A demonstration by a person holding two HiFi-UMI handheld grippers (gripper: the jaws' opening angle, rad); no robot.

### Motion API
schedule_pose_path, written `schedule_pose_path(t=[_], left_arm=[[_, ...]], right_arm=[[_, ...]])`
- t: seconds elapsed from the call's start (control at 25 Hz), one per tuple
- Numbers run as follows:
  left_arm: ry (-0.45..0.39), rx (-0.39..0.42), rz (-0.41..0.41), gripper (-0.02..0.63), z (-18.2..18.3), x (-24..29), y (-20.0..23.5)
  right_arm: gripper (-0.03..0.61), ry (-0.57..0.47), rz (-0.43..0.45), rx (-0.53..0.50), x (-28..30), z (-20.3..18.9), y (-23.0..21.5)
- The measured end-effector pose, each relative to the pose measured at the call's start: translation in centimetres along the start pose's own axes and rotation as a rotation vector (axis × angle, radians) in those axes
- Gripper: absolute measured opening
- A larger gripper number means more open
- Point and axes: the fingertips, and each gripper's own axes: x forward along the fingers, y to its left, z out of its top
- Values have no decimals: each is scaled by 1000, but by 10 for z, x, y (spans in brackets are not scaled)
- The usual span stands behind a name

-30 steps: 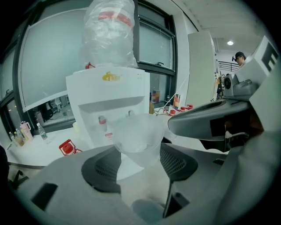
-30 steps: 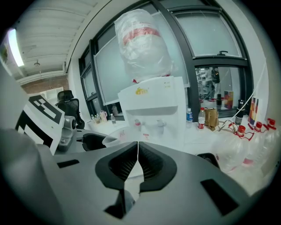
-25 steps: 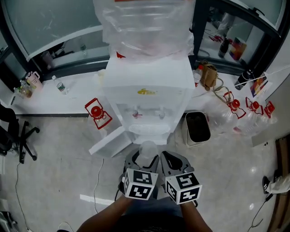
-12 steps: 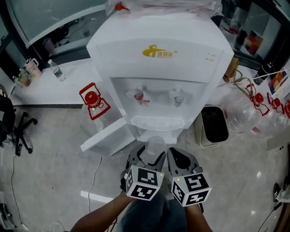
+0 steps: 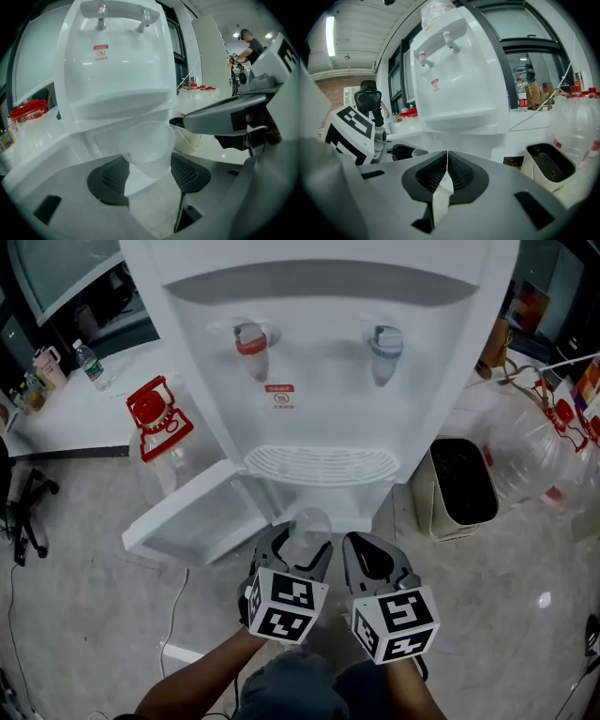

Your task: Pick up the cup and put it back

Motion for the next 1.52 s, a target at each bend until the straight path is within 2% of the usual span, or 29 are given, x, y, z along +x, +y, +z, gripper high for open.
schedule_pose_path(t=[0.28,0.8,1.52], left_arm=[[-6,24,-2,284,-34,58,-4],[25,45,8,284,-78,127,5],[63,85,50,283,-95,226,47]], right_arm=[[21,-17,-31,-16,31,-42,-22],[21,-15,-68,8,62,-80,-50],[21,17,-118,77,85,-101,-89]])
